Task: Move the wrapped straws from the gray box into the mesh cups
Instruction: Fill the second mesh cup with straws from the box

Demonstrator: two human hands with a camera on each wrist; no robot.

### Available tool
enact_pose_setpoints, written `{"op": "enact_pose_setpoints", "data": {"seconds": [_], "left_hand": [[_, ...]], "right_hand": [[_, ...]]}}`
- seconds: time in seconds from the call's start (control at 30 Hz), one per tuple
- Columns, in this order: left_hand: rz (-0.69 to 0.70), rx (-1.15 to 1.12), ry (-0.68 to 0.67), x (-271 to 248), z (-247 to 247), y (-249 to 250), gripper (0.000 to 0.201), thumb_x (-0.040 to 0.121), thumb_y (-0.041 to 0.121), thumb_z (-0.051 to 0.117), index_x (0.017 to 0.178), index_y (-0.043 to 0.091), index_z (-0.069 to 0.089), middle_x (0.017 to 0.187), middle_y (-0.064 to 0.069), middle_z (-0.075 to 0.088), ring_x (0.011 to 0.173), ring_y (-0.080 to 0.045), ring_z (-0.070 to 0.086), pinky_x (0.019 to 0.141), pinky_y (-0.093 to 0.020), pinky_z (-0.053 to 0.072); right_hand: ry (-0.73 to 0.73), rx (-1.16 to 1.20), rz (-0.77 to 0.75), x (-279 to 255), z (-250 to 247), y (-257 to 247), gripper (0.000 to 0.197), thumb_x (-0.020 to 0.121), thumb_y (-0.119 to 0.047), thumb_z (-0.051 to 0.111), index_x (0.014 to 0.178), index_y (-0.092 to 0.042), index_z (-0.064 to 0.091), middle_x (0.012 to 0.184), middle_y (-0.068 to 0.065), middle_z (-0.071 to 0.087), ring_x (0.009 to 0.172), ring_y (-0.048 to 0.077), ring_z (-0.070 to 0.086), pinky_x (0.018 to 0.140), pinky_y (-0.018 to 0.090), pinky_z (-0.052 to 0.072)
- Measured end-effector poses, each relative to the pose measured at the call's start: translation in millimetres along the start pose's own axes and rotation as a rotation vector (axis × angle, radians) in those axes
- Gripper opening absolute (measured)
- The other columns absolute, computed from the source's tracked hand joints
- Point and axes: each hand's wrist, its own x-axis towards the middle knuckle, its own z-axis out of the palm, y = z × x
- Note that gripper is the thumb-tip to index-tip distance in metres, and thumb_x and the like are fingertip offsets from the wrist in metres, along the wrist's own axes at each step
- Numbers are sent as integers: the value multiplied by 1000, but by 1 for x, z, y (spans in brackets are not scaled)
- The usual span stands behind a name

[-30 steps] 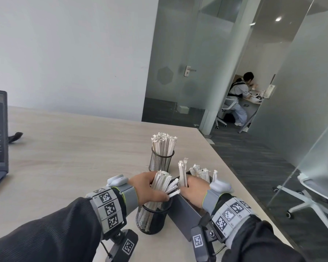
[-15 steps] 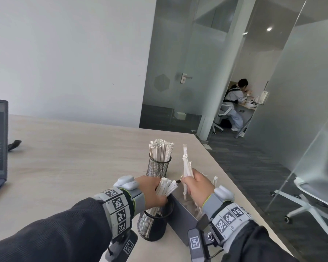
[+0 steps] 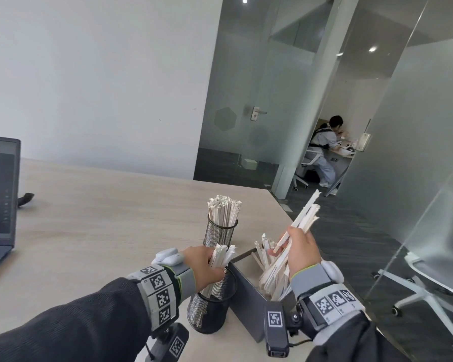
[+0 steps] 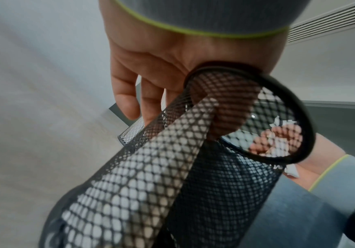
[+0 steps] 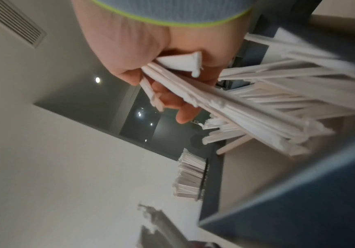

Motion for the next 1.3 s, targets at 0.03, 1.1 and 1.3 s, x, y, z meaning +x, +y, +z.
{"op": "enact_pose_setpoints", "data": {"seconds": [0.03, 1.1, 1.3], "left_hand": [[-8, -42, 2, 0, 1, 0, 21, 75, 34, 64, 63, 24, 50, 58, 7, 52, 57, -13, 50, 53, -25, 36], [-71, -788, -1, -5, 3, -13, 45, 49, 41, 65, 91, 27, 72, 89, -9, 75, 84, -25, 70, 85, -44, 54], [-82, -820, -20, -2, 4, -15, 51, 43, 45, 64, 89, 25, 72, 80, -2, 73, 79, -19, 67, 77, -35, 53]], "right_hand": [[20, 44, -8, 1, 0, -3, 10, 90, -18, 49, 87, -9, 54, 60, 10, 48, 43, 28, 58, 56, 33, 53], [-310, -510, -221, -43, 63, 23, 19, 93, -29, 50, 90, -15, 61, 87, 7, 65, 73, 18, 57, 68, 29, 43], [-290, -500, -309, -41, 60, 23, 22, 94, -30, 50, 84, -12, 59, 68, 4, 56, 64, 22, 51, 66, 33, 43]]}}
